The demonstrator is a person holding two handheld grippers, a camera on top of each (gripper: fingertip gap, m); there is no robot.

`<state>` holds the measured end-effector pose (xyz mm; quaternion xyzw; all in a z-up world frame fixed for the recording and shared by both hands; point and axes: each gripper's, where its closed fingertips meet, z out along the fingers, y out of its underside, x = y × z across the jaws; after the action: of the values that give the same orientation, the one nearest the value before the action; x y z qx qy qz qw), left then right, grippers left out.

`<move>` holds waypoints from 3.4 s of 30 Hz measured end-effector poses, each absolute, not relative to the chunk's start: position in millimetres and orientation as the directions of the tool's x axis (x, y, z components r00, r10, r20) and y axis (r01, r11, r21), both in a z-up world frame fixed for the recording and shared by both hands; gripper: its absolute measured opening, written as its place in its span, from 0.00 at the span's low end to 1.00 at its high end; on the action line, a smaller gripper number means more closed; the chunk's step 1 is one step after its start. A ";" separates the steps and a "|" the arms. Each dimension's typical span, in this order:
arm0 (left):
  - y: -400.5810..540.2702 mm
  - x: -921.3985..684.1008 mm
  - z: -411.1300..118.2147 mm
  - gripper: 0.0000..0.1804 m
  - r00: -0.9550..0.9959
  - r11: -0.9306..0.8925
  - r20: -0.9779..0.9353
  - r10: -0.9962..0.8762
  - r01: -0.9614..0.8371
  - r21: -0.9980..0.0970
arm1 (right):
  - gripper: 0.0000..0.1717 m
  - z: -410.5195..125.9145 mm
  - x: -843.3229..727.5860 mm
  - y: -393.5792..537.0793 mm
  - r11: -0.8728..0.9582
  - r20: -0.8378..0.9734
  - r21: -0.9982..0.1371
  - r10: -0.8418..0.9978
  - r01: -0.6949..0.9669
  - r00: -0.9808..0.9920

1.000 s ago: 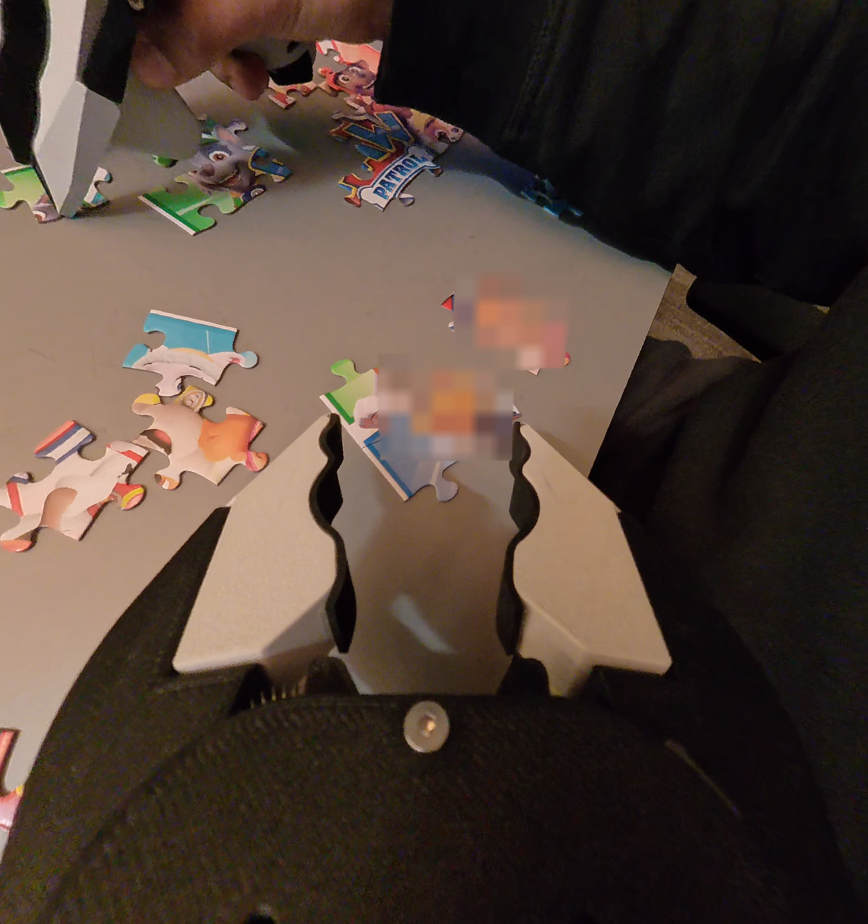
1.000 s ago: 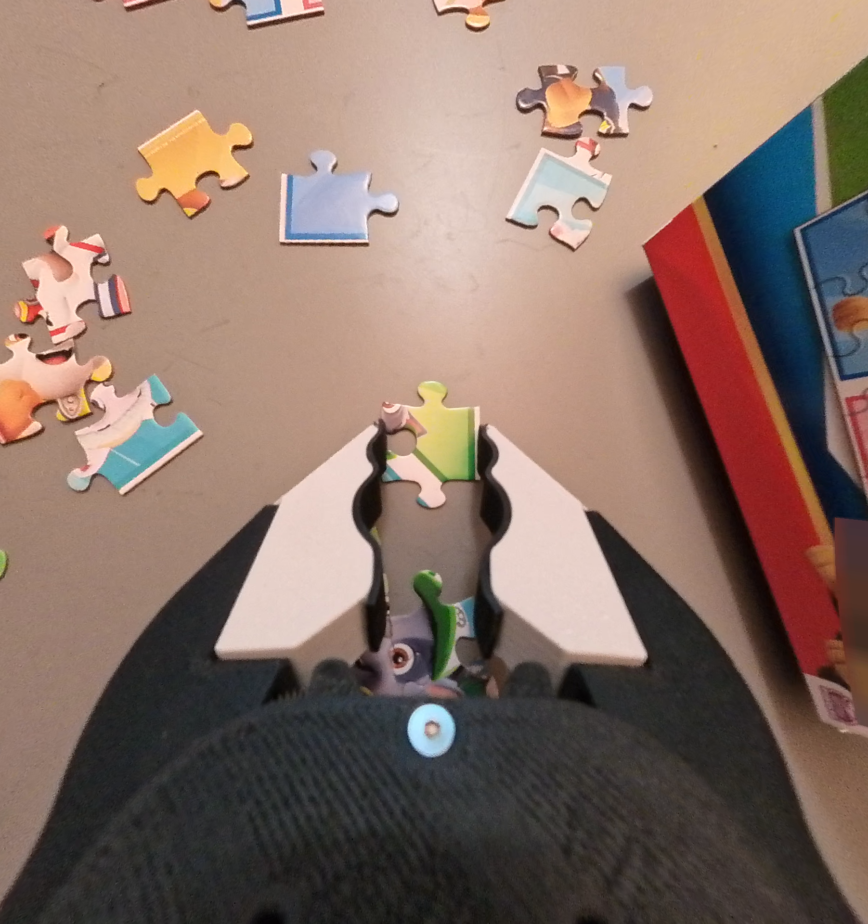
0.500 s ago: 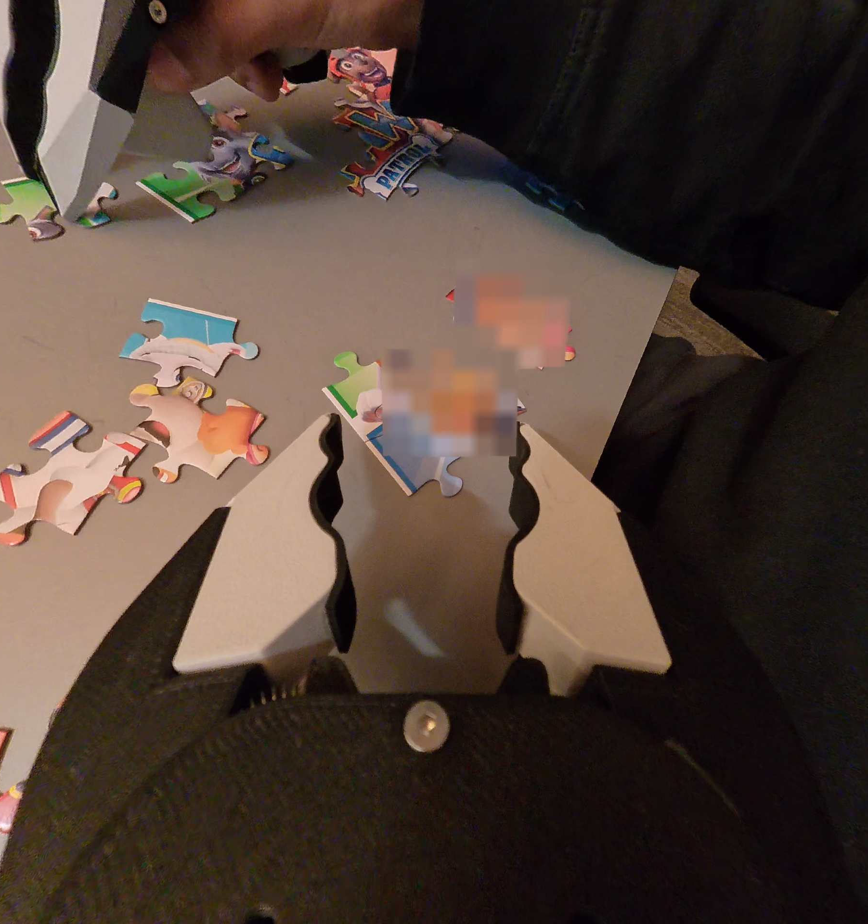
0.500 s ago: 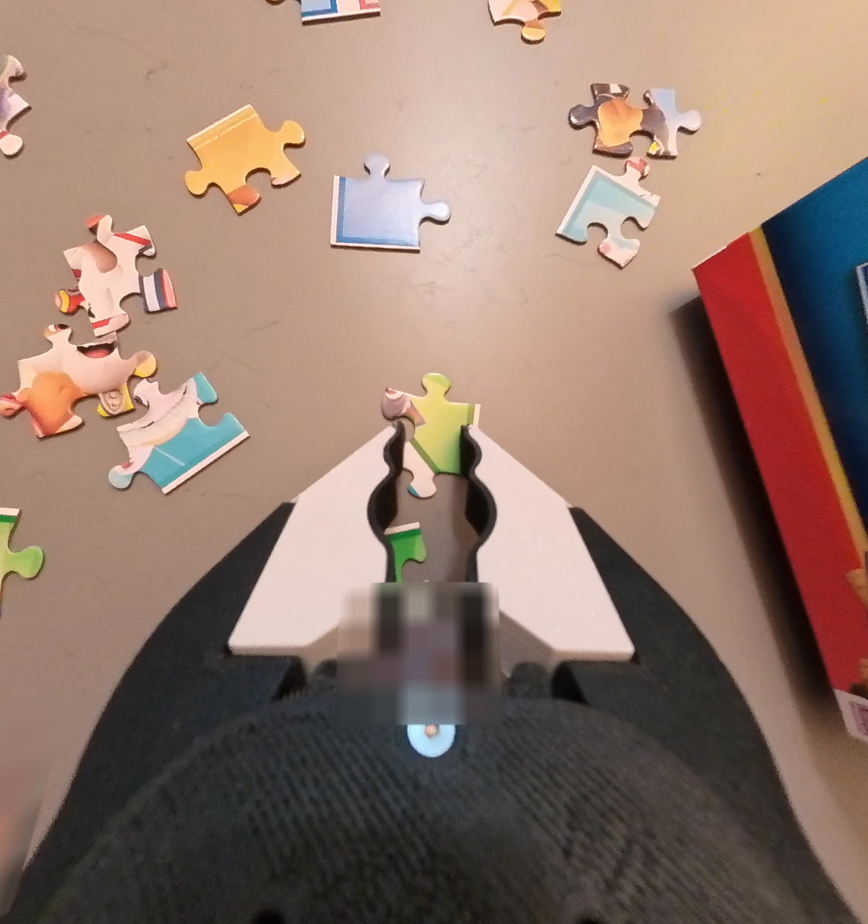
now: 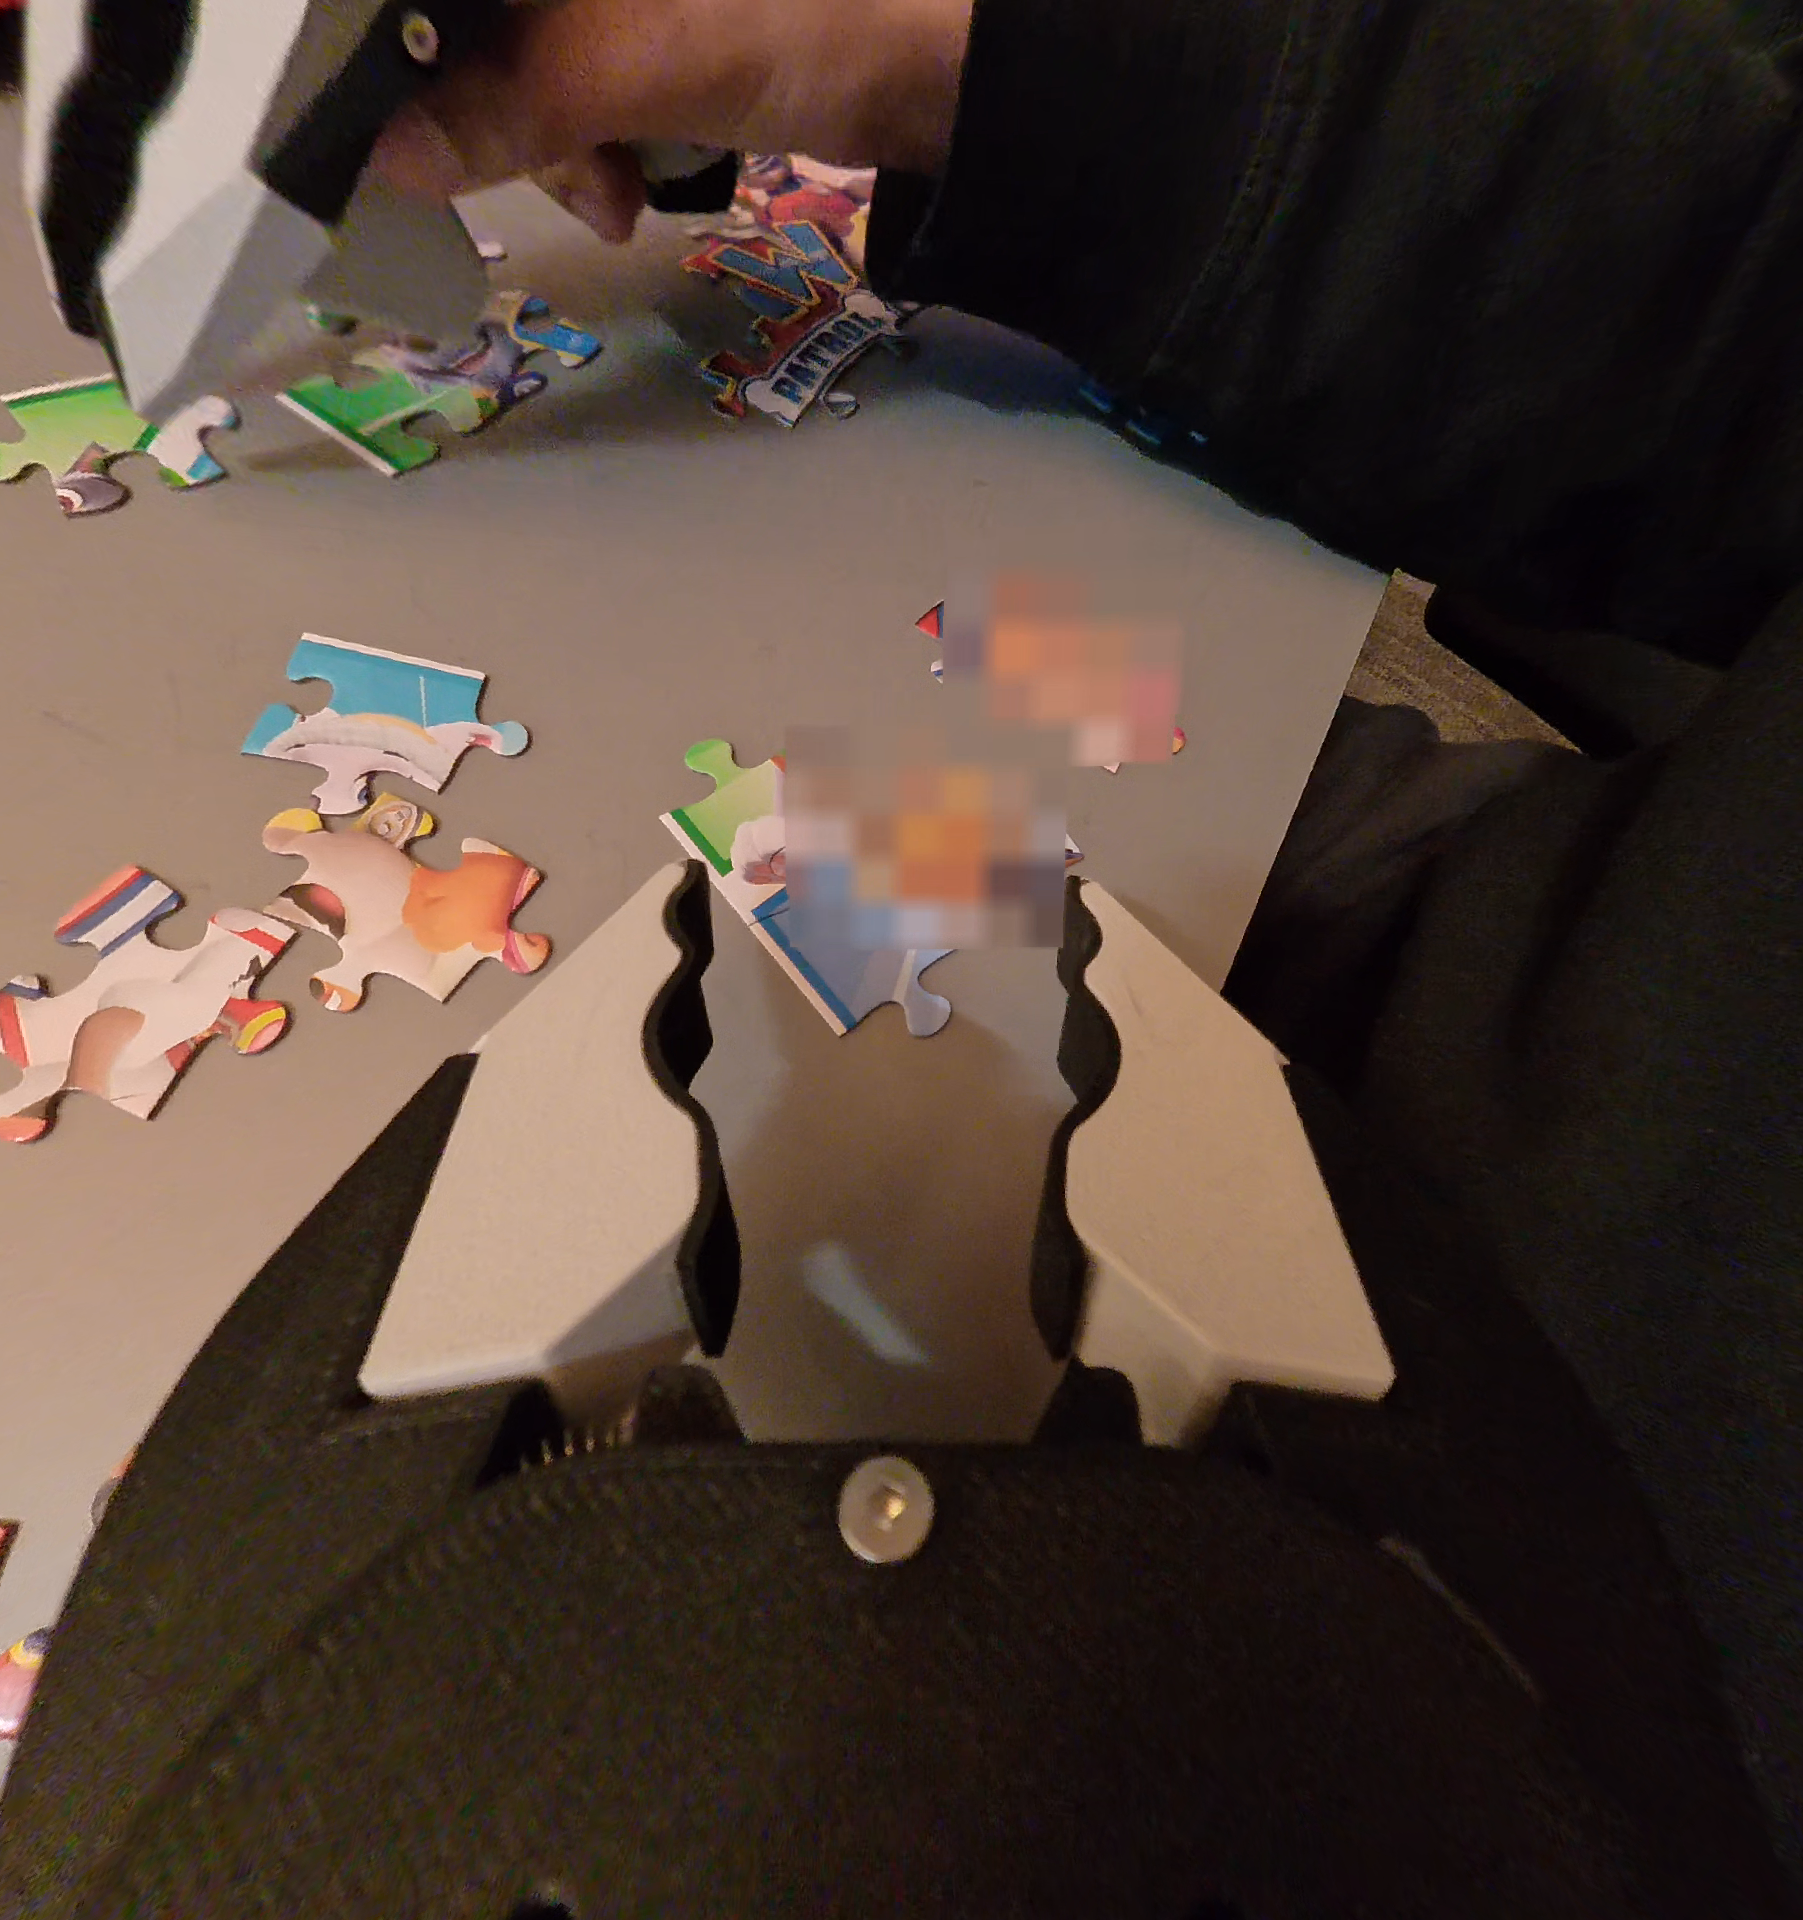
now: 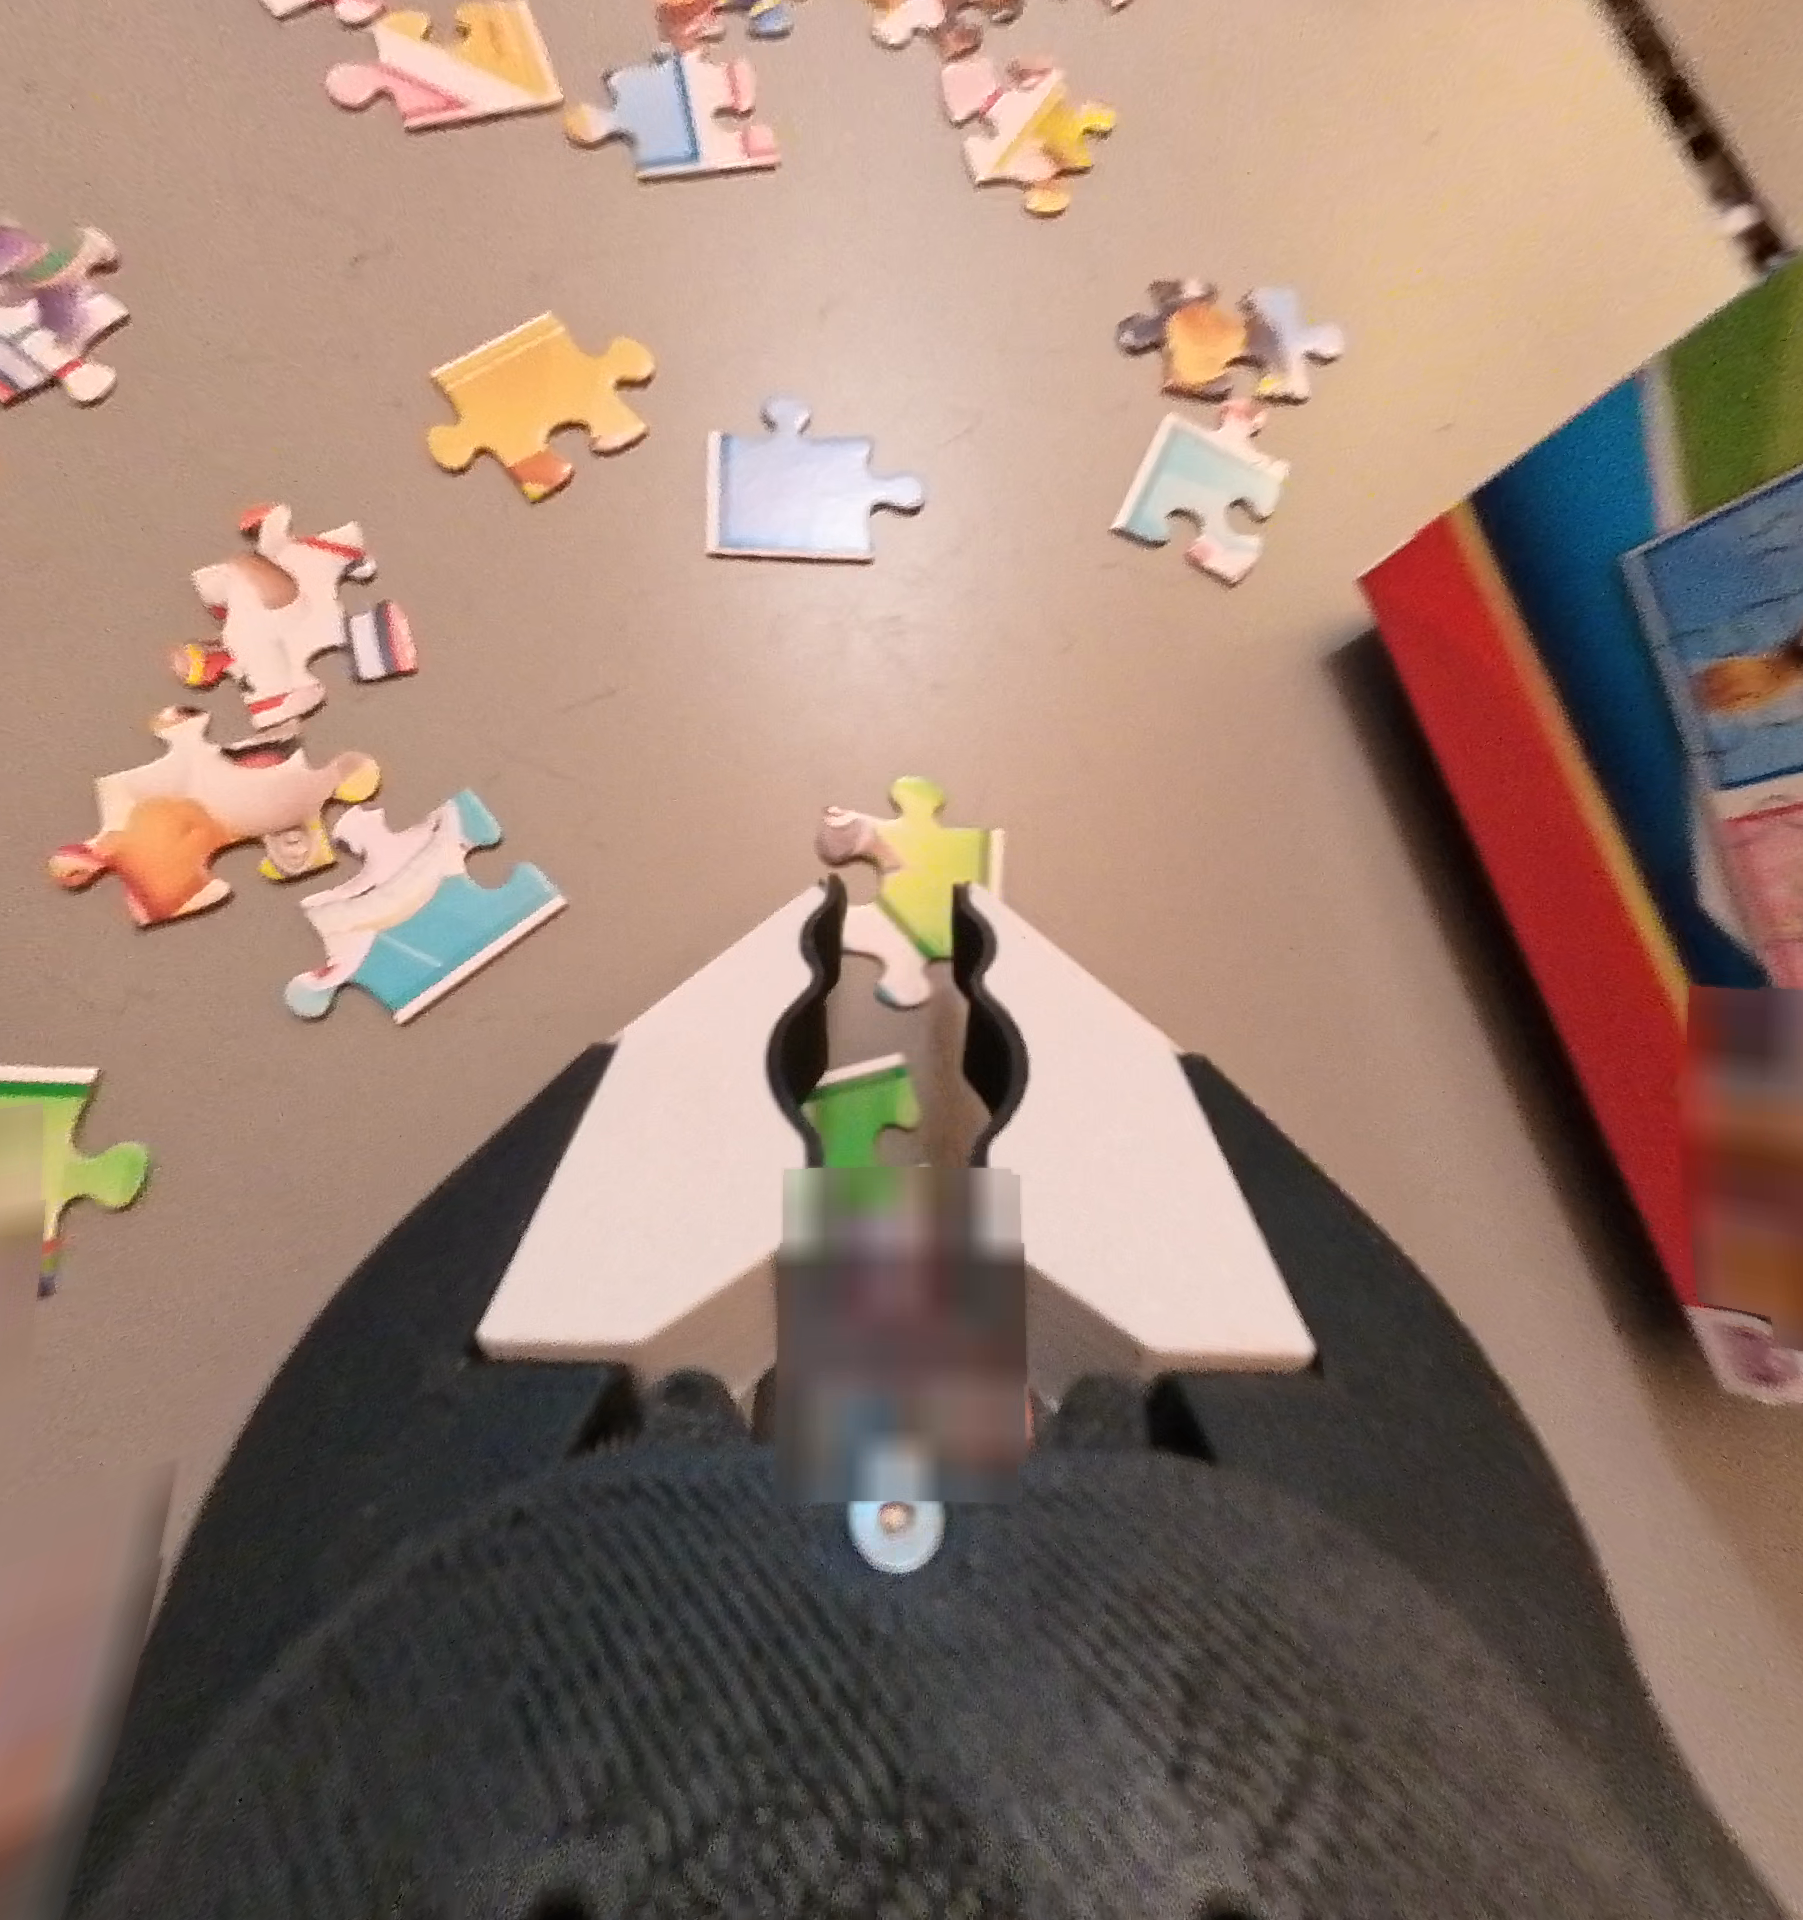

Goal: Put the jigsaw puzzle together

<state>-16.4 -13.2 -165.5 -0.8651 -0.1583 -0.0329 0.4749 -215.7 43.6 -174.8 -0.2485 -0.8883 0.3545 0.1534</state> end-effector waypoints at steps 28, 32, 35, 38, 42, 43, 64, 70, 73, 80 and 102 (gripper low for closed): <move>-19.2 -17.5 -158.3 0.36 0.946 -0.466 0.207 0.248 0.304 -0.831 | 0.04 -187.3 -222.0 34.3 0.604 -0.003 -0.671 0.578 0.431 -0.816; -19.0 -17.7 -159.0 0.36 0.946 -0.468 0.208 0.249 0.306 -0.829 | 0.07 -181.3 -219.3 36.5 0.595 -0.007 -0.678 0.581 0.431 -0.814; -18.4 -17.7 -159.5 0.36 0.946 -0.467 0.212 0.247 0.308 -0.829 | 0.07 -176.7 -220.5 41.0 0.595 0.019 -0.687 0.589 0.417 -0.808; -17.7 -17.3 -160.6 0.36 0.945 -0.469 0.217 0.244 0.310 -0.827 | 0.15 -177.1 -227.1 47.9 0.591 0.033 -0.686 0.608 0.425 -0.793; -17.0 -16.8 -160.4 0.36 0.946 -0.468 0.216 0.242 0.309 -0.828 | 0.25 -186.1 -234.5 51.0 0.591 -0.002 -0.664 0.610 0.458 -0.792; -17.2 -16.9 -160.1 0.36 0.946 -0.467 0.217 0.243 0.309 -0.828 | 0.26 -189.1 -234.8 49.7 0.593 -0.018 -0.657 0.605 0.465 -0.796; -22.4 -14.8 -151.4 0.36 0.940 -0.413 0.247 0.235 0.326 -0.850 | 0.13 -191.1 -212.3 28.5 0.660 0.029 -0.631 0.545 0.407 -0.838; -21.8 -13.4 -153.9 0.36 0.941 -0.422 0.244 0.235 0.324 -0.847 | 0.09 -191.1 -191.4 27.2 0.668 -0.003 -0.616 0.528 0.417 -0.849; -19.9 -12.0 -156.1 0.36 0.942 -0.431 0.242 0.231 0.322 -0.843 | 0.09 -191.8 -178.3 28.3 0.671 -0.011 -0.610 0.525 0.422 -0.851; -12.8 -5.4 -161.2 0.36 0.948 -0.455 0.236 0.213 0.310 -0.835 | 0.09 -185.9 -161.2 35.0 0.661 0.032 -0.631 0.545 0.407 -0.838; -9.5 -9.7 -150.3 0.31 0.914 -0.332 0.337 0.224 0.397 -0.856 | 0.22 -191.8 -192.4 34.2 0.562 -0.004 -0.667 0.654 0.489 -0.756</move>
<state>-9.7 -9.5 -150.3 -0.8123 -0.1912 -0.0792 0.5453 -192.4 34.2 -191.8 -0.3267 -0.8751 0.3352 0.1231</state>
